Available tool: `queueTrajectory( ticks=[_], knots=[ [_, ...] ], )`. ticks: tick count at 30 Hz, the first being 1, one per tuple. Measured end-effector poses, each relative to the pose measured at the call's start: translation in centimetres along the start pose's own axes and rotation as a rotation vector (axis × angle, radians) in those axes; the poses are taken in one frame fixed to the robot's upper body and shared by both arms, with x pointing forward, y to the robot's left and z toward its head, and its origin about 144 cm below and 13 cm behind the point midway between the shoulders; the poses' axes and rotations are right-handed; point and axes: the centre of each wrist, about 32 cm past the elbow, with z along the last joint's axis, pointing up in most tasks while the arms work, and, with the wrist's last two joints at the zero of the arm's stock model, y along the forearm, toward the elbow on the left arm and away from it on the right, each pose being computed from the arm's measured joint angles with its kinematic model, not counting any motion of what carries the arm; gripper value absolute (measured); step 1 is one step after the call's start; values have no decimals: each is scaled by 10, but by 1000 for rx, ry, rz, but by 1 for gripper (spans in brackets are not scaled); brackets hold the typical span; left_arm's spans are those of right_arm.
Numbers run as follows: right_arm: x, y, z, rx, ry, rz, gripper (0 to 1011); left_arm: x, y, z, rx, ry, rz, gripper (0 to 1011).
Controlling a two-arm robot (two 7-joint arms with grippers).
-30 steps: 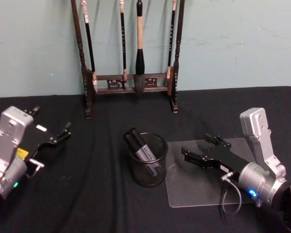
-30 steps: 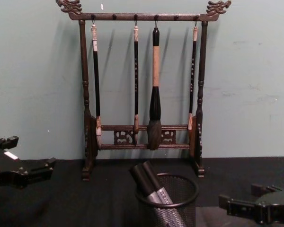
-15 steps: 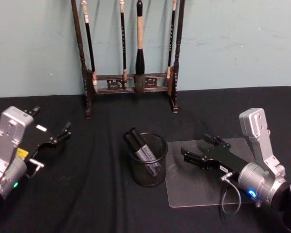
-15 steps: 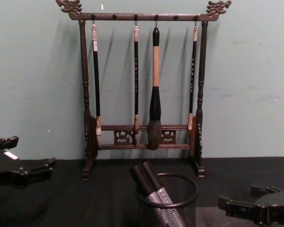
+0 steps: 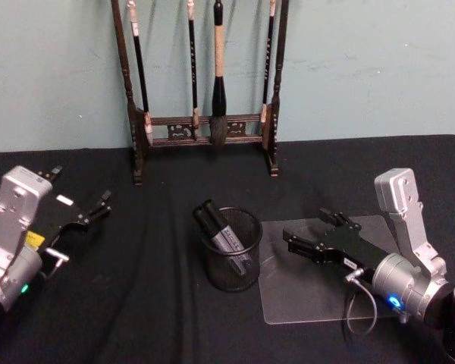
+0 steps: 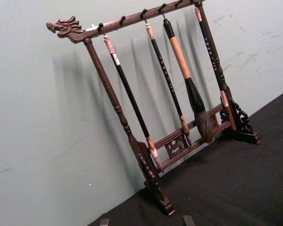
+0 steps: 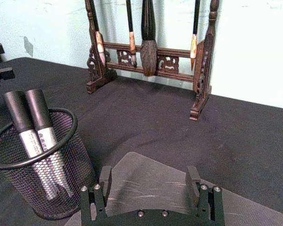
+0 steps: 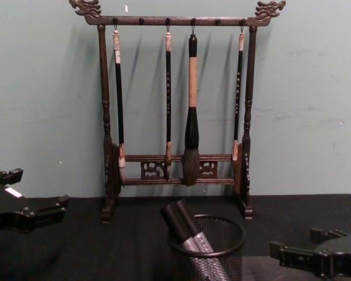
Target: Pick up the water-based marker from the table and place it into the pen holder.
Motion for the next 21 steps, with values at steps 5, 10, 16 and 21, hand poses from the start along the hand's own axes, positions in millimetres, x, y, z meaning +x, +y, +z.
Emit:
queueTrajectory(
  ticks=[5,10,16,21],
  knots=[
    [0,0,0,0,0,0,1000,0,0,0,0,0,0,1009],
    [0,0,0,0,0,0,1000,0,0,0,0,0,0,1009],
    [0,0,0,0,0,0,1000,0,0,0,0,0,0,1009],
    [0,0,0,0,0,0,1000,0,0,0,0,0,0,1009]
  ],
)
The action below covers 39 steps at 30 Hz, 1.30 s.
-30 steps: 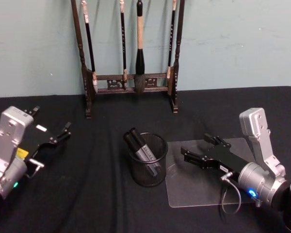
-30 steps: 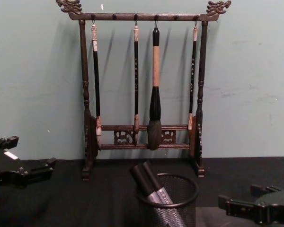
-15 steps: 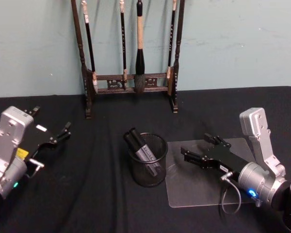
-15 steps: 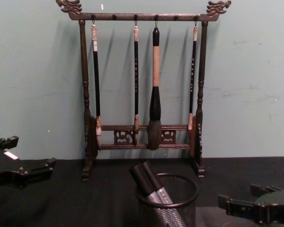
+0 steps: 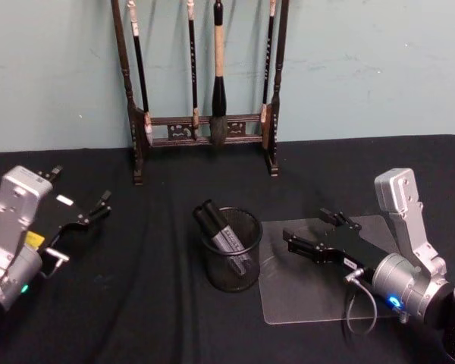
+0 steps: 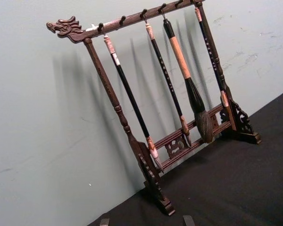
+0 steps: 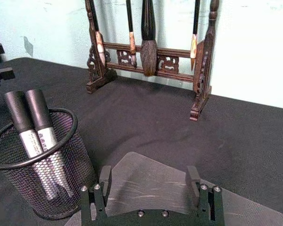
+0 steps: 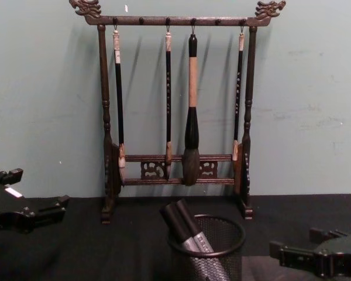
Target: Pick up the water-based marker from the table and place it into the pen holder.
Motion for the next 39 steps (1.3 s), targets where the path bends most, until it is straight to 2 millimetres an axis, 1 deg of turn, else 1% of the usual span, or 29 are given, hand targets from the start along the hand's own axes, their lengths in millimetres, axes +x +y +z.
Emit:
queueTrajectory(
  ticks=[39],
  knots=[
    [0,0,0,0,0,0,1000,0,0,0,0,0,0,1009]
  ],
)
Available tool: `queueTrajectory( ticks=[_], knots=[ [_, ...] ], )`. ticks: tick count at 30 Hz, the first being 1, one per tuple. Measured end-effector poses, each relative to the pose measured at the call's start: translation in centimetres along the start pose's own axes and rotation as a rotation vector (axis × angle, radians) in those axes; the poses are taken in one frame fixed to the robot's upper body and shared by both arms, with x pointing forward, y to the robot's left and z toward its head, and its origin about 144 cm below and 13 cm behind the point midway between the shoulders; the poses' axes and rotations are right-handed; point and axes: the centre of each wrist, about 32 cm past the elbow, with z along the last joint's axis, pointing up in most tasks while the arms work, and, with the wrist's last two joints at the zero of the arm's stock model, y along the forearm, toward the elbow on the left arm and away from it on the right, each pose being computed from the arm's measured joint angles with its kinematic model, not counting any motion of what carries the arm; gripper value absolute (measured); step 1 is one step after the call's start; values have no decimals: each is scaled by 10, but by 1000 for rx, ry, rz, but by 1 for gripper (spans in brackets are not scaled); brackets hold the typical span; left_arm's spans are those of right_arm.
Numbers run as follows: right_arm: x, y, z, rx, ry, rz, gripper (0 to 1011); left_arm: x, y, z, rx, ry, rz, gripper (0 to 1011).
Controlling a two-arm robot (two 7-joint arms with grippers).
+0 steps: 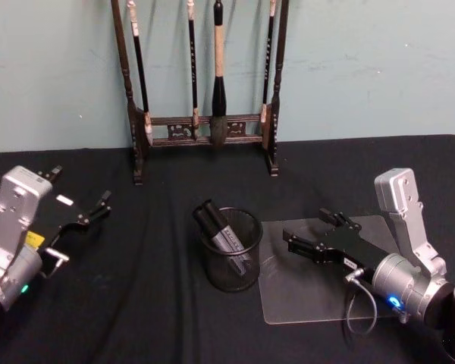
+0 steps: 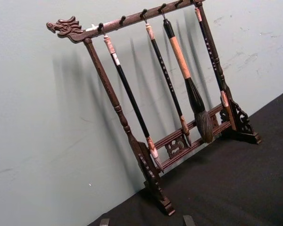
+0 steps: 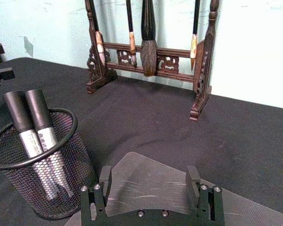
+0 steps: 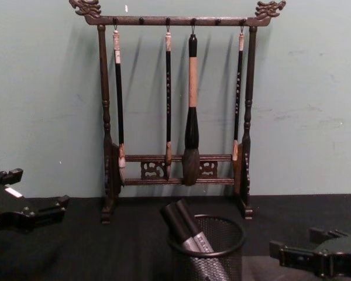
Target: Pick up the water-based marker from the table and place it into the pen holder.
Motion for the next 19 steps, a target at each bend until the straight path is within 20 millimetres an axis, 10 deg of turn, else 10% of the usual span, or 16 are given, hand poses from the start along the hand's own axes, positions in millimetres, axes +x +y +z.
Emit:
queueTrajectory(
  ticks=[19],
  knots=[
    [0,0,0,0,0,0,1000,0,0,0,0,0,0,1009]
  ],
)
